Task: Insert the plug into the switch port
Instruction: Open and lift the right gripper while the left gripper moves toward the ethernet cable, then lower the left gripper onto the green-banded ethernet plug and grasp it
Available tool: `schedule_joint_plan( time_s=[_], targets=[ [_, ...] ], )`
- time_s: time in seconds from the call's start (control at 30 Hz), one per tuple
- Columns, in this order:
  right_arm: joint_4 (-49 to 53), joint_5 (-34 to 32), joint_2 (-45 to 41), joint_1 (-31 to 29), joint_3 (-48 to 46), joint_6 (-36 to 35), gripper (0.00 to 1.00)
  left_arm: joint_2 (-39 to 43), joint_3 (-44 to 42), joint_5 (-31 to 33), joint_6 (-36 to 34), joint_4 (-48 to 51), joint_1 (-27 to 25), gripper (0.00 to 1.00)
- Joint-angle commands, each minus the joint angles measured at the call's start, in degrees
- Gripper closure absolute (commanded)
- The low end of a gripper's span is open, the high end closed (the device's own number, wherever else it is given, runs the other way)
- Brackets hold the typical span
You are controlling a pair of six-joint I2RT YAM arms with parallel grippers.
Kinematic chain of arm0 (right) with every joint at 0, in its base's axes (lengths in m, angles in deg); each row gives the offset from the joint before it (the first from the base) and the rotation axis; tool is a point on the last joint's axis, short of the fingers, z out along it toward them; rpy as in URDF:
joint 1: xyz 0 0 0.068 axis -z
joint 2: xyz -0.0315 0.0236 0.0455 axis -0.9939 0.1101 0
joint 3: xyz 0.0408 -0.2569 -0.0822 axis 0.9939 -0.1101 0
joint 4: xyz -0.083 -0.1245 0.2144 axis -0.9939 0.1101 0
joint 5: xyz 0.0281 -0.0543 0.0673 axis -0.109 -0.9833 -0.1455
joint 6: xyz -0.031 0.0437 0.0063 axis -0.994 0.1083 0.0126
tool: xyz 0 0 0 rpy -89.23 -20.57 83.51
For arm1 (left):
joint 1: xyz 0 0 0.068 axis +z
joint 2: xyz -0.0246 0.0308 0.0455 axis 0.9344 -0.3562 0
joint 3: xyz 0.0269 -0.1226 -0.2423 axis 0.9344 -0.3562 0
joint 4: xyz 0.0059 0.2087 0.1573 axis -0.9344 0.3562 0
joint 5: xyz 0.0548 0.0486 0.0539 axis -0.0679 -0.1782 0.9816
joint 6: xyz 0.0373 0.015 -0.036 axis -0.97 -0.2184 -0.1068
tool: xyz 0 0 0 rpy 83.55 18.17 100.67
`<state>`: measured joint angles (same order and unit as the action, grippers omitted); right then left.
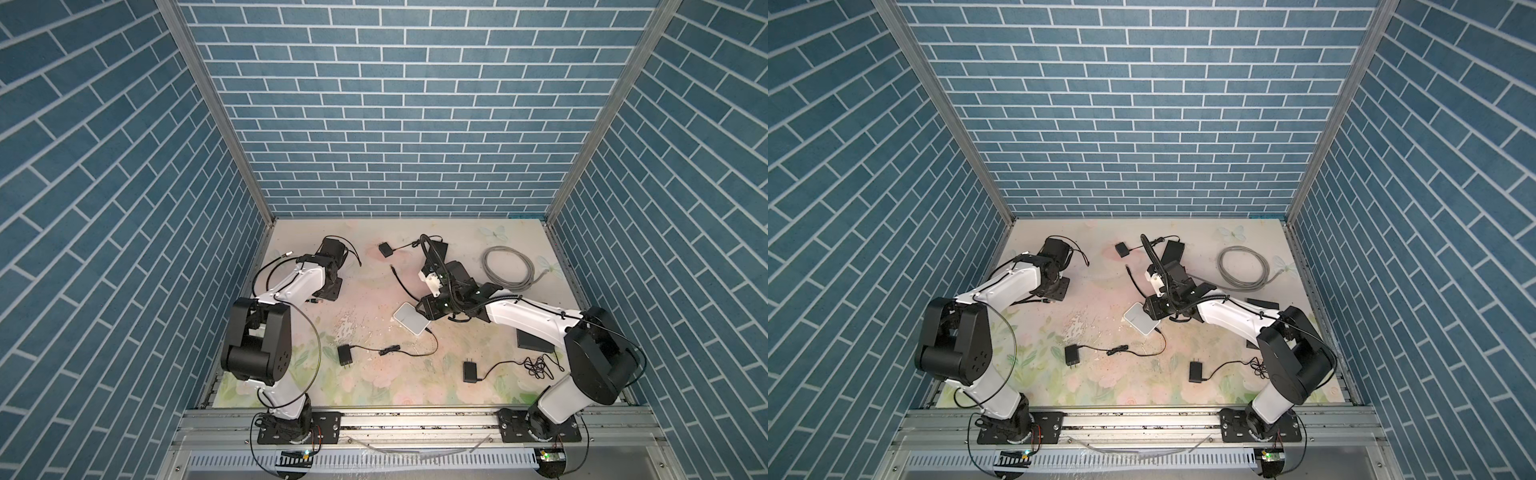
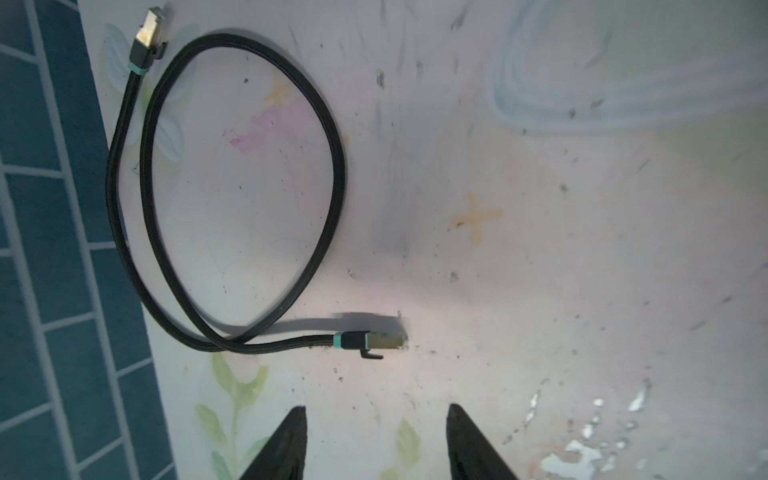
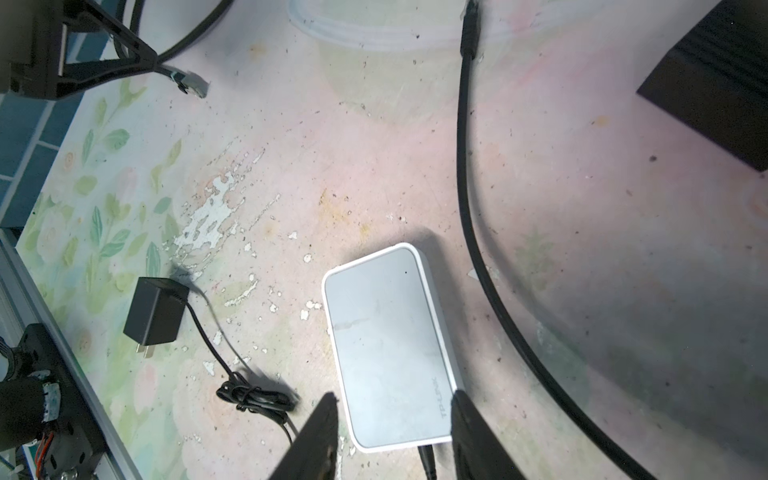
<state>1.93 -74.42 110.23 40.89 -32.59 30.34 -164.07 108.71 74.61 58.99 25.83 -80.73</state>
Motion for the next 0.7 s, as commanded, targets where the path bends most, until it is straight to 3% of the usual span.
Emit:
schedule_joint_plan(
  time_s=[0.0, 0.13, 0.23, 0.5, 0.67],
  targets=[
    [0.7, 1.9, 1.1, 0.2, 2.7, -1.5, 0.55, -3.1, 2.5, 2.5, -13.0, 3.6, 1.1, 0.47],
    [2.8, 1.8, 1.5, 0.3, 3.9, -3.1, 0.55, -6.5, 3.6, 1.9, -20.4, 5.8, 1.7, 0.50],
    [3.1, 1.5, 1.0, 0.2, 3.7, -3.5, 0.55, -8.0, 3.7, 5.0, -26.0, 5.8, 1.9, 0.50],
    [3.3, 1.9, 1.8, 0.3, 4.1, -2.7, 0.55, -15.6, 7.9, 9.8, -31.2, 8.3, 2.1, 0.51],
    [4.9, 1.1, 1.4, 0.3, 4.9, -2.9, 0.55, -19.0, 10.2, 7.7, -32.0, 9.6, 2.1, 0.64]
  ],
)
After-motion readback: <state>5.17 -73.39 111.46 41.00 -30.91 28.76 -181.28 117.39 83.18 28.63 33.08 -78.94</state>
